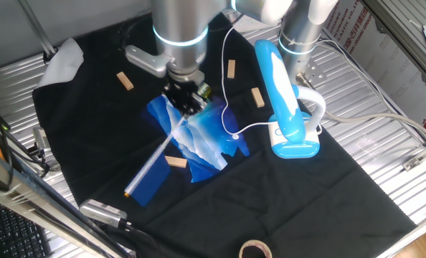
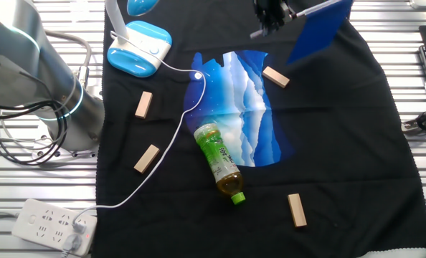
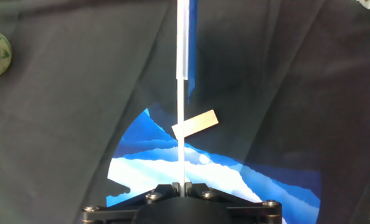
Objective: Wave the flag
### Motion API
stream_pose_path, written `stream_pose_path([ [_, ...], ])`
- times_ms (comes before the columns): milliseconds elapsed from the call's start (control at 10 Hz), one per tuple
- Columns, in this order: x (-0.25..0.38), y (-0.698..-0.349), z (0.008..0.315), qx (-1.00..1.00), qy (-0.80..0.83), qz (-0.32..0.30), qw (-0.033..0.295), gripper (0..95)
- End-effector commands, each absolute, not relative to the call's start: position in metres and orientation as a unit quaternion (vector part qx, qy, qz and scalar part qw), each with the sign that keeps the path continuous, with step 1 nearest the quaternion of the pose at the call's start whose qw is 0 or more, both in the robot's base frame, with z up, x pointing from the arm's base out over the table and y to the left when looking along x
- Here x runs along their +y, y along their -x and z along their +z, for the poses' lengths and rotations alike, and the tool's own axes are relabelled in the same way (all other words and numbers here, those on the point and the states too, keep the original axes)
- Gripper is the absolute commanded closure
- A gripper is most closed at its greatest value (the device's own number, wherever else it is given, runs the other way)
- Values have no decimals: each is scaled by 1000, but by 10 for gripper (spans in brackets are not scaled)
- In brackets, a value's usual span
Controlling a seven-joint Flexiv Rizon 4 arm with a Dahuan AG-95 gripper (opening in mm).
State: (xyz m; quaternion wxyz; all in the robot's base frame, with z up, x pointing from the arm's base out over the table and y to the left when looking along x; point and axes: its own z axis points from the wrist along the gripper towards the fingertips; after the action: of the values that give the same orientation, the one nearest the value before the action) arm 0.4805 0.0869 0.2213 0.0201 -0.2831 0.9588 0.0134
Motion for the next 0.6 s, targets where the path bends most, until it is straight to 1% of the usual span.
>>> stream_pose_path([
  [100, 96, -483, 228, 959, 281, 16, 17, 950],
  [300, 157, -477, 235, 968, 249, 11, 15, 950],
  [400, 175, -475, 235, 971, 239, 8, 15, 950],
  [500, 210, -483, 234, 973, 229, 3, 11, 950],
  [600, 212, -486, 235, 974, 227, 4, 11, 950],
])
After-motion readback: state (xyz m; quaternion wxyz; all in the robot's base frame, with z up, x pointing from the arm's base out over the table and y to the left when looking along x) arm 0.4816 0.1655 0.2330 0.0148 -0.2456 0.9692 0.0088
